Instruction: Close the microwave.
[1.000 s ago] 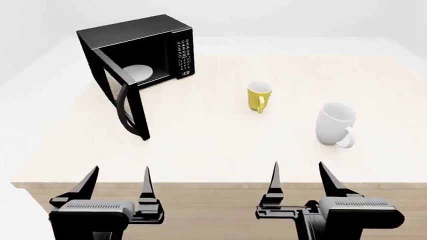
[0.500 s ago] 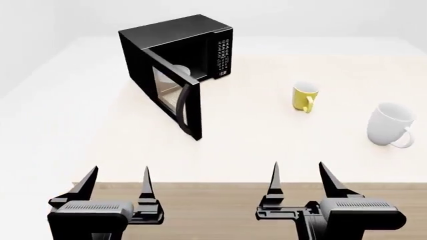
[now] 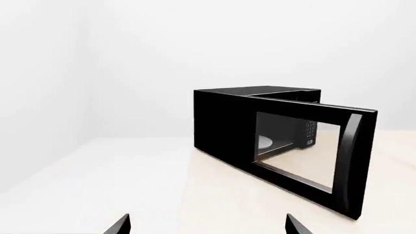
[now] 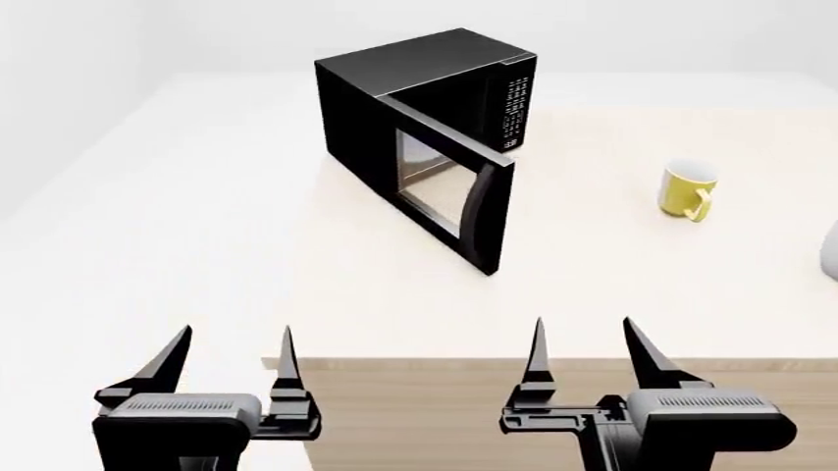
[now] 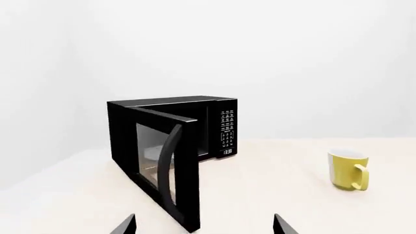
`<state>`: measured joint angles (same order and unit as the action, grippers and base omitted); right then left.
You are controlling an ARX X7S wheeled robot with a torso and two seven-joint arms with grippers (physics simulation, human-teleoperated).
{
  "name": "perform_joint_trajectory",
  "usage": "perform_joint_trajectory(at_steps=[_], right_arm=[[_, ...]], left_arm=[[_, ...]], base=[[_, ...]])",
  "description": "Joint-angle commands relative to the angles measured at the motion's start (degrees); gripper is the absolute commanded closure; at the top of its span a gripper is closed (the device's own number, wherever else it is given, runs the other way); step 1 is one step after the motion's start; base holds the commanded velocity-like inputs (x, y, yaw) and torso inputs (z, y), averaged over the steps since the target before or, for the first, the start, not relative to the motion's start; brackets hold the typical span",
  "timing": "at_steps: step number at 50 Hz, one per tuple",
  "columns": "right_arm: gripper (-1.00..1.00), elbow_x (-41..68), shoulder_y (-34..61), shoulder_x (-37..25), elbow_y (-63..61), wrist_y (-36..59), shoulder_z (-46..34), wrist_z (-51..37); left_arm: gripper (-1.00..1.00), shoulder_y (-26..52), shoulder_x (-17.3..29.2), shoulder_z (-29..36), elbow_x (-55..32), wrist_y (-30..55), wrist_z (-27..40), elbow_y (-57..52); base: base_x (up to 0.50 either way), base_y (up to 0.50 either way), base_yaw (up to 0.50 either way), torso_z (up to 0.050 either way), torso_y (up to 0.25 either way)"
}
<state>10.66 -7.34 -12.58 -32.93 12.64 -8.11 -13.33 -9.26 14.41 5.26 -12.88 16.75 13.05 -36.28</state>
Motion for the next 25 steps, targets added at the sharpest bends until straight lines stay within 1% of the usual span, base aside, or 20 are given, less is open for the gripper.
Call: perform_joint_trajectory(at_steps=[1,11,25], right_arm=[[-1.0,0.3,0.02,-0.7,-0.15,-0.36,-0.61,-0.74],[-1.0,0.4,-0.9,-1.66,-1.63,-2.22,-1.2,-0.71],[-1.0,0.96,-1.11,-2.47,-2.59,-2.19,-1.36,-1.49]], left_arm=[[-1.0,0.1,0.48,0.22,-0.56,-0.19,0.43,0.11],[-1.0,-0.31,0.84,0.55,-0.62,-0.43,0.99,-0.23],[-1.0,-0.3,1.28,1.06,-1.03,-0.38,1.56,-0.53]], base=[[0.0,0.5,0.0,0.0,0.0],[0.0,0.0,0.0,0.0,0.0],[0.48,0.0,0.0,0.0,0.0]])
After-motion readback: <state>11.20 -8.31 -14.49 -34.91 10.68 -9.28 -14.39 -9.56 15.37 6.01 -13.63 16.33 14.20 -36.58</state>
